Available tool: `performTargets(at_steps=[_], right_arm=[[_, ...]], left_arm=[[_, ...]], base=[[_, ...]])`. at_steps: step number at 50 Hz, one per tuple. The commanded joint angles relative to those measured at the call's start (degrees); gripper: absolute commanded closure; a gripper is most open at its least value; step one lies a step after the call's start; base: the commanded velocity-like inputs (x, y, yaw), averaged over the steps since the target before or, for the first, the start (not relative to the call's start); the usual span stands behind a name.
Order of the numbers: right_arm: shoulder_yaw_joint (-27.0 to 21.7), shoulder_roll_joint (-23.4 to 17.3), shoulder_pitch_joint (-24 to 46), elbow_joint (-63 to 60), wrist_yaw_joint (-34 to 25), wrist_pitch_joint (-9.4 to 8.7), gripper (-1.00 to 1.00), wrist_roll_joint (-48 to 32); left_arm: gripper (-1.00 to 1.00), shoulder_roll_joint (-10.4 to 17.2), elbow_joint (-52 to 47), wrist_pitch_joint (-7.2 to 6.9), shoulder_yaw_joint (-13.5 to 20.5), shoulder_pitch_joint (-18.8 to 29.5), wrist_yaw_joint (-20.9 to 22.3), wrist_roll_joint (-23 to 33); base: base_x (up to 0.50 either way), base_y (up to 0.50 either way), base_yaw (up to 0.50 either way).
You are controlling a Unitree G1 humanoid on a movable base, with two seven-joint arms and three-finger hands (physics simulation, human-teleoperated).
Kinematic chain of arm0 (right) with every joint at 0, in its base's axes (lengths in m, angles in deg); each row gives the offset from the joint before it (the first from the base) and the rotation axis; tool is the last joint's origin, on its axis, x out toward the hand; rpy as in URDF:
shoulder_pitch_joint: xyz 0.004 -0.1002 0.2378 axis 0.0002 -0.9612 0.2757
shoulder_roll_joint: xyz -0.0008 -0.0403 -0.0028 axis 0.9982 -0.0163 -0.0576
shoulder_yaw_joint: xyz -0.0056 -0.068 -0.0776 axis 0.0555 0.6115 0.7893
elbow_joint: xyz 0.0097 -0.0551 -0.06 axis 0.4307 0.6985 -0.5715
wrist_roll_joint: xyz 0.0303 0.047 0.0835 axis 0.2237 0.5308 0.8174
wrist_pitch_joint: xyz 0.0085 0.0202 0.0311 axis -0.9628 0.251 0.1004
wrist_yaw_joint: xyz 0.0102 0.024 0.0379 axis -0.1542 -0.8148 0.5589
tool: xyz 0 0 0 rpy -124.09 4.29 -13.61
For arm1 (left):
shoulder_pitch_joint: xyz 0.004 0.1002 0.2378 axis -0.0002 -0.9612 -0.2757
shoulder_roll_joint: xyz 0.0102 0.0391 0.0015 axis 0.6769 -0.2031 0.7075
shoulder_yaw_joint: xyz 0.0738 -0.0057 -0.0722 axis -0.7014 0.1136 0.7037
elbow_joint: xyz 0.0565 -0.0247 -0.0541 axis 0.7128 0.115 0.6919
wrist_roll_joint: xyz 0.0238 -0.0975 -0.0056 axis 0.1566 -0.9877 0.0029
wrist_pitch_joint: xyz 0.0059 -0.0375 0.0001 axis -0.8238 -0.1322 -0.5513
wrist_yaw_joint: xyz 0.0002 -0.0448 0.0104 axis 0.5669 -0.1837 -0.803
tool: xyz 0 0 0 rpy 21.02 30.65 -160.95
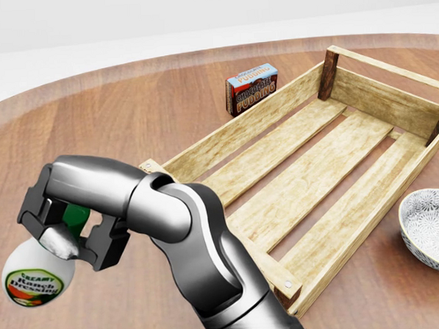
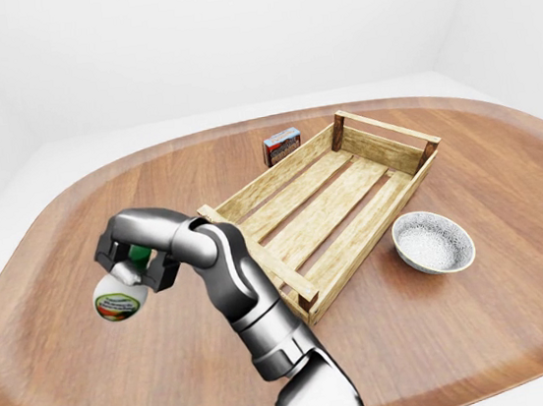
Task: Pick up the salad dressing and put it in the tray.
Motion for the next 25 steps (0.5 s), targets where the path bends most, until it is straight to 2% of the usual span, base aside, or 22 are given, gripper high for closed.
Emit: performTargets(at_steps=[1,15,25], right_arm=[[-5.8,-4.3,13.8,-2.5,0.0,0.0,1.0,4.4],[-10.0,-13.8,22.8,-2.0,0.0,0.0,1.0,10.0],[-11.8,-20.6,23.0,-4.0,0.0,0.0,1.0,11.3]], left_arm=[[-1.0,-0.1,-0.1,0.0,-0.2,0.1,0.0,0.2],[-1.0,-0.1,0.1,0.0,-0.3,0.1,0.1,0.5],[-1.0,-0.2,0.0,0.0,-0.5,0.1,0.2,0.6]], base=[[0.0,0.0,0.0],[0.0,0.0,0.0],[0.0,0.0,0.0]])
